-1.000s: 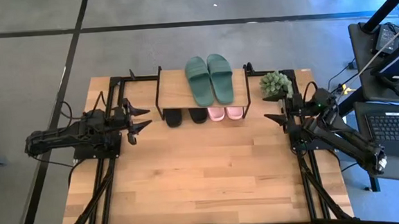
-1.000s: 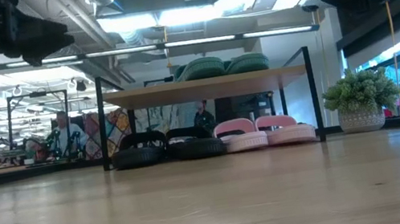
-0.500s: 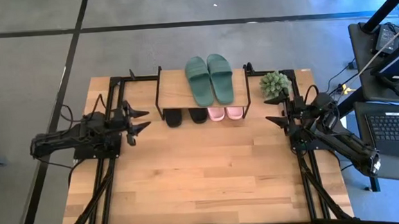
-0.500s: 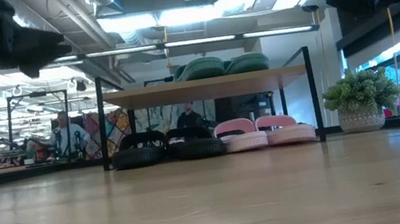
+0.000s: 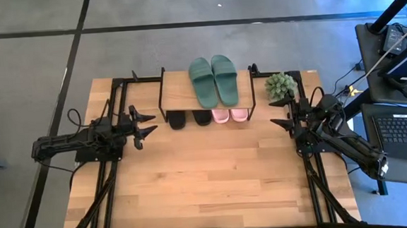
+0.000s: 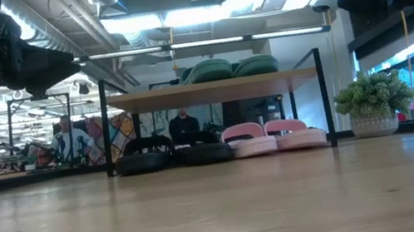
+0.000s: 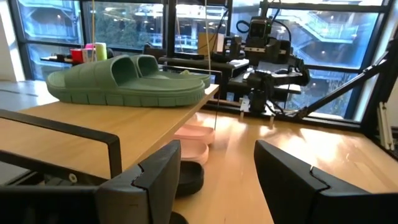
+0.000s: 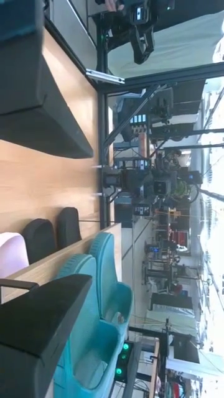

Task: Pick and place slides into the shelf
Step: Return to Home Position

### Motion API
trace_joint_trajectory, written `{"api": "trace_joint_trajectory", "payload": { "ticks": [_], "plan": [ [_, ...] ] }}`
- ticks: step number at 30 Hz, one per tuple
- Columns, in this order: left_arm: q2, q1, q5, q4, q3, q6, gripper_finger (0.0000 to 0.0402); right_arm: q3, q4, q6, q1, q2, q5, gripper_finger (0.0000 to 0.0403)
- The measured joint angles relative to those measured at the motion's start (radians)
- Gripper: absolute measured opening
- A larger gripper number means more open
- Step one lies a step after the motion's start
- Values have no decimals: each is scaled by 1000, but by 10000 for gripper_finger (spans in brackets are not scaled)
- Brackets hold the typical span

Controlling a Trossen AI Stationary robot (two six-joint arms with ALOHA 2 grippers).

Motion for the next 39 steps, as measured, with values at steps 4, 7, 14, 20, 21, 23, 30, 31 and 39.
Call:
{"api": "trace_joint_trajectory", "payload": {
  "ticks": [4, 7, 14, 20, 21, 23, 30, 31, 39],
  "plan": [
    [0, 0, 0, 0, 0, 43, 198, -37, 18, 24, 0, 0, 0, 320],
    [0, 0, 0, 0, 0, 82, 198, -79, 64, 23, 0, 0, 0, 320],
    [0, 0, 0, 0, 0, 96, 198, -142, 189, 27, 1, 0, 0, 320],
    [0, 0, 0, 0, 0, 96, 198, -142, 161, 27, 1, -1, 0, 320],
    [0, 0, 0, 0, 0, 96, 198, -142, 161, 27, 1, -1, 0, 320],
    [0, 0, 0, 0, 0, 96, 198, -142, 161, 29, 1, -2, 0, 320],
    [0, 0, 0, 0, 0, 96, 198, -142, 160, 27, 1, -2, 0, 320],
    [0, 0, 0, 0, 0, 96, 198, -142, 160, 27, 1, -2, 0, 320],
    [0, 0, 0, 0, 0, 96, 198, -141, 160, 28, 1, -2, 0, 320]
  ]
}}
